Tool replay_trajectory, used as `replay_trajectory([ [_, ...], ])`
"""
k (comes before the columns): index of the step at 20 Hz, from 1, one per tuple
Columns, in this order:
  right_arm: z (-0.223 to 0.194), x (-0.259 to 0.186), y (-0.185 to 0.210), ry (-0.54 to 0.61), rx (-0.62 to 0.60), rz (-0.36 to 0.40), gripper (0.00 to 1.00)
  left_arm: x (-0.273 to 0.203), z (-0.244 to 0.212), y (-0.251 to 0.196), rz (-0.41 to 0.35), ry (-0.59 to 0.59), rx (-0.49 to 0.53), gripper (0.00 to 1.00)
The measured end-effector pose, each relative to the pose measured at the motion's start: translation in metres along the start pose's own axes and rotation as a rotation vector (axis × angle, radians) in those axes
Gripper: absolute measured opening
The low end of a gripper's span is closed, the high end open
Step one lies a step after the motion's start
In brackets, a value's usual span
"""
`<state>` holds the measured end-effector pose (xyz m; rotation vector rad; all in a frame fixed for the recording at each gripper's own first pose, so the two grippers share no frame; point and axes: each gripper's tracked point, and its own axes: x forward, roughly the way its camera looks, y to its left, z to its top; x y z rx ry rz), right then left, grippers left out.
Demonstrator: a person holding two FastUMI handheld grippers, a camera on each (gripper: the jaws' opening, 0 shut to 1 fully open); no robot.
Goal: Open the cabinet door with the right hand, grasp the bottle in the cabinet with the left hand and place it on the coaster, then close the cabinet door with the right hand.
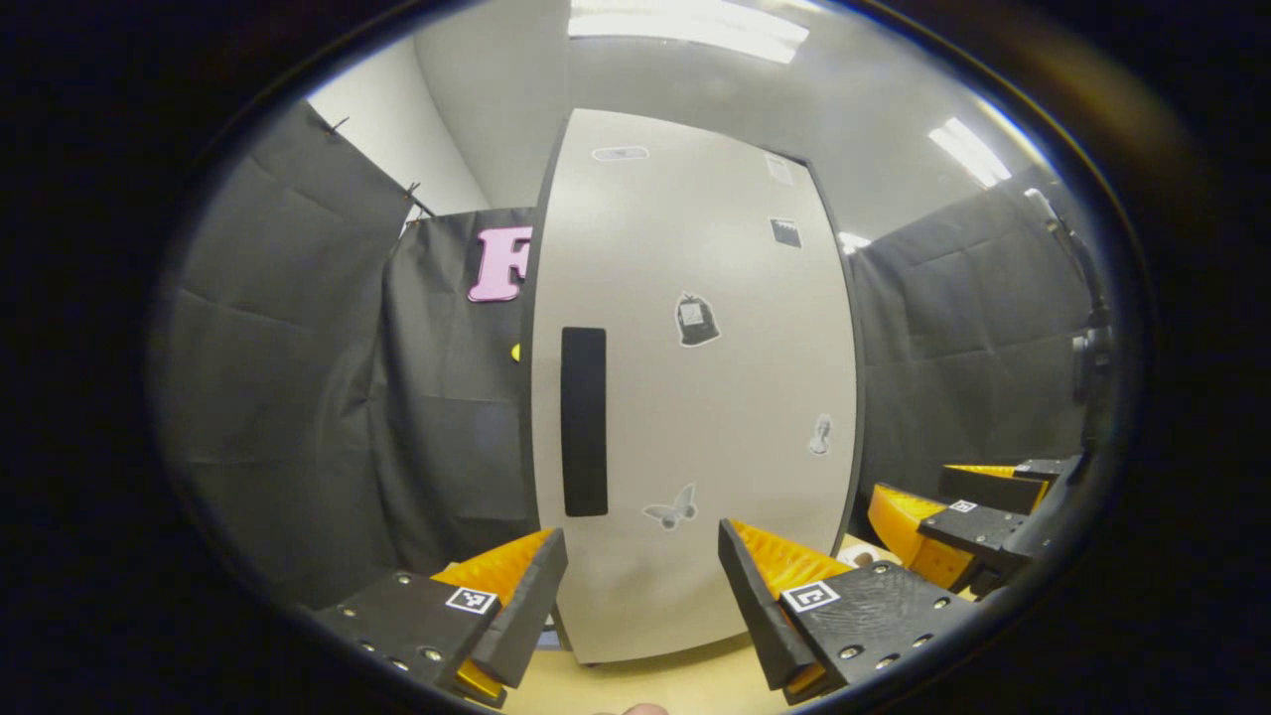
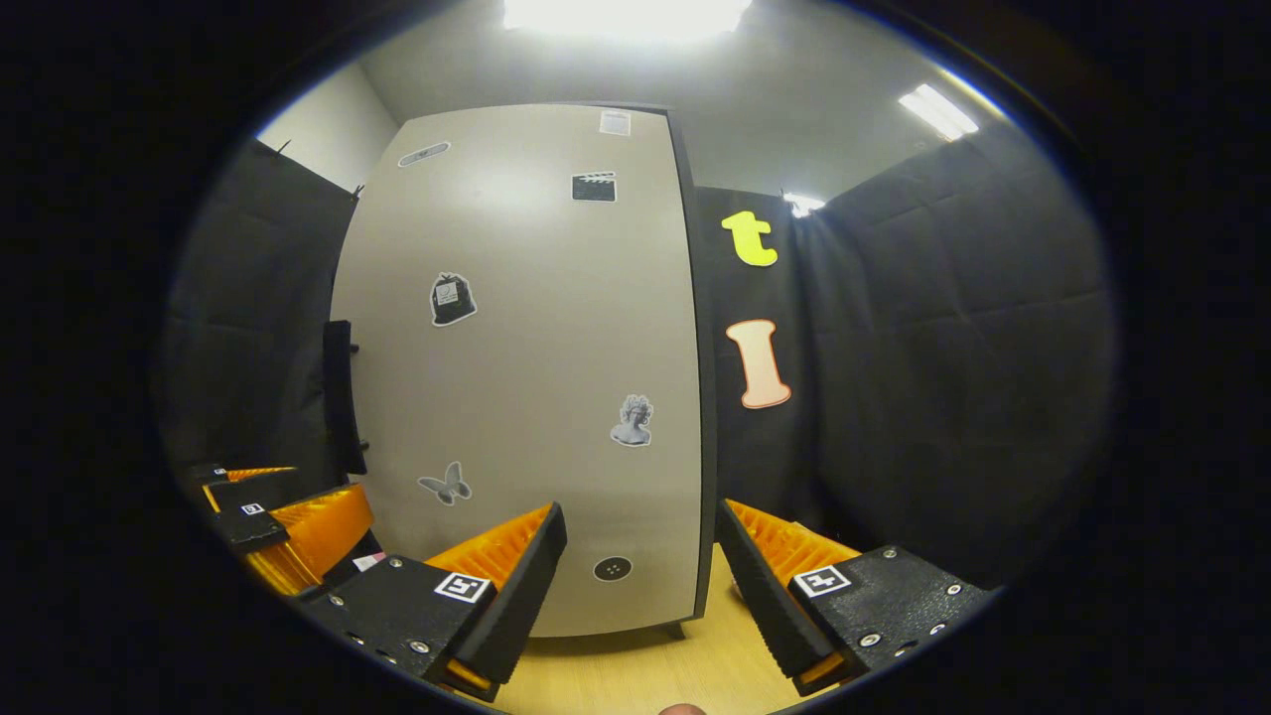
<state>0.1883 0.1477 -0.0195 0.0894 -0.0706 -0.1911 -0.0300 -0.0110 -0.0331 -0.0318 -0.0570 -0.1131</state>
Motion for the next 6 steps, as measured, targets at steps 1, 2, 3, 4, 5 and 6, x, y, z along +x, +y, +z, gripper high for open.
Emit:
replay_trajectory([
  [1, 0.001, 0.0, -0.002, -0.002, 0.001, -0.004, 0.95, -0.001, 0.001, -0.001, 0.0, -0.001, -0.001, 0.88],
  [2, 0.001, -0.001, -0.003, -0.003, 0.002, -0.005, 0.95, -0.003, 0.002, -0.002, -0.004, -0.004, -0.004, 0.88],
  [3, 0.0, -0.001, -0.003, -0.003, 0.0, -0.005, 0.95, -0.004, 0.003, -0.006, -0.009, -0.006, -0.007, 0.88],
  [4, 0.0, -0.002, -0.005, -0.001, -0.004, -0.006, 0.95, -0.006, 0.003, -0.009, -0.012, -0.005, -0.008, 0.88],
  [5, 0.0, -0.003, -0.006, -0.001, -0.007, -0.005, 0.95, -0.009, 0.004, -0.011, -0.014, -0.007, -0.009, 0.91],
  [6, 0.0, -0.003, -0.007, -0.002, -0.008, -0.006, 0.95, -0.011, 0.004, -0.013, -0.015, -0.007, -0.009, 0.91],
])
